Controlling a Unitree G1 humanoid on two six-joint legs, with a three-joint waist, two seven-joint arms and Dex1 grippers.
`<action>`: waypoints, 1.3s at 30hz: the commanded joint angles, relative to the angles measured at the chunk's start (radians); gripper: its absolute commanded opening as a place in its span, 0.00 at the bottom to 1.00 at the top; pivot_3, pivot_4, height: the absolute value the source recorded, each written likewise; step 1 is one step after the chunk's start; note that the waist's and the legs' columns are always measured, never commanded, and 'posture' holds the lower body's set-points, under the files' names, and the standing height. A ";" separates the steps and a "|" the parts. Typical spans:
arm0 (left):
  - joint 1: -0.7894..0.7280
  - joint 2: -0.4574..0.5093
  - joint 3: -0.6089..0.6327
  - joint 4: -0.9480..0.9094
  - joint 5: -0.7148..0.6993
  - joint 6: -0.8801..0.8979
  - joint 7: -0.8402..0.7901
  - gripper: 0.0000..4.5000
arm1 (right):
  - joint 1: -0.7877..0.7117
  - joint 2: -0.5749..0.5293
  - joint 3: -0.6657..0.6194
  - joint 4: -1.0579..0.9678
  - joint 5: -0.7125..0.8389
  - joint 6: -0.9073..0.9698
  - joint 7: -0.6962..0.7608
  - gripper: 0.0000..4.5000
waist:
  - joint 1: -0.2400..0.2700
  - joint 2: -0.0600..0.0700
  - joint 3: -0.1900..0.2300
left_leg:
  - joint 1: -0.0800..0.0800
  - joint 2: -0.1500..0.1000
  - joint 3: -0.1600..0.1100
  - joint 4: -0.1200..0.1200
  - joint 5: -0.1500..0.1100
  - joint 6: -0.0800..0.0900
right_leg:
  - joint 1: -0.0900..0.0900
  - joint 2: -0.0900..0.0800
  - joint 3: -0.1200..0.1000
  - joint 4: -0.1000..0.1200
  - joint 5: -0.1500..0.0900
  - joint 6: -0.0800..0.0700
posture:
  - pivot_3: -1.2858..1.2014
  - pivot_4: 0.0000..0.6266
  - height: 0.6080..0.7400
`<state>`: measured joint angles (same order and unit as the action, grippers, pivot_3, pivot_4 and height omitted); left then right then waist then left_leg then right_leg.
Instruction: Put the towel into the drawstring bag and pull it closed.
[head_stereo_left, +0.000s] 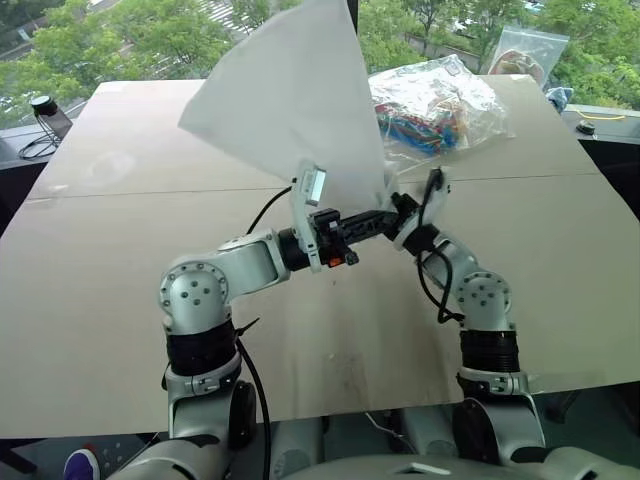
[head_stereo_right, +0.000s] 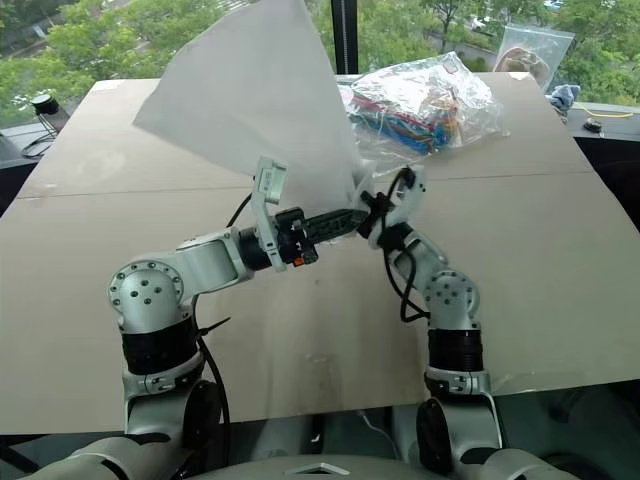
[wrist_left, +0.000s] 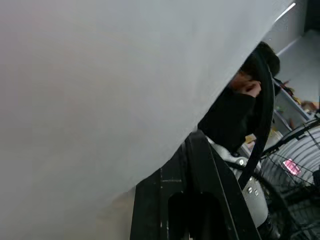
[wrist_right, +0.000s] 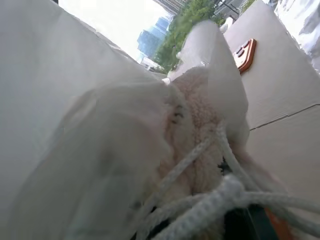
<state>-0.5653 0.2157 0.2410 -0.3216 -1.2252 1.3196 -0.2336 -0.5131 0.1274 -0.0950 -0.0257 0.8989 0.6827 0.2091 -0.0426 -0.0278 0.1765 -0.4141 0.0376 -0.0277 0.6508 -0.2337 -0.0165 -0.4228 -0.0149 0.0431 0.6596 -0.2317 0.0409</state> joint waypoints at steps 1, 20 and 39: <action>-0.017 0.011 0.001 0.002 -0.072 -0.006 0.021 0.00 | -0.002 0.029 -0.001 -0.038 0.041 -0.007 0.041 0.00 | 0.002 0.000 0.000 | 0.000 0.000 0.000 0.000 0.000 0.000 | 0.000 0.000 0.000 0.000 0.000 0.000 | 0.52 0.24 1.00; -0.025 0.053 -0.004 0.055 -0.066 -0.125 0.105 0.00 | -0.033 0.005 -0.187 -0.089 0.480 0.066 -0.085 0.00 | 0.002 0.000 0.000 | -0.001 0.000 0.000 0.000 0.000 0.000 | 0.000 -0.001 0.000 0.000 0.000 0.000 | 0.52 0.24 1.00; -0.024 0.141 -0.117 0.116 -0.483 -0.143 0.204 0.00 | 0.072 -0.158 0.025 -0.140 0.241 0.141 0.123 0.00 | 0.005 0.000 0.000 | -0.001 -0.001 0.000 0.001 0.000 0.000 | 0.000 -0.001 0.000 0.000 0.000 0.000 | 0.52 0.24 1.00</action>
<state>-0.5771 0.3426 0.0958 -0.1853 -1.6800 1.2219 -0.0232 -0.4543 -0.0205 -0.0876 -0.1092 1.1290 0.8011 0.3017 -0.0374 -0.0274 0.1767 -0.4147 0.0370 -0.0282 0.6514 -0.2337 -0.0165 -0.4227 -0.0155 0.0427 0.6597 -0.2317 0.0407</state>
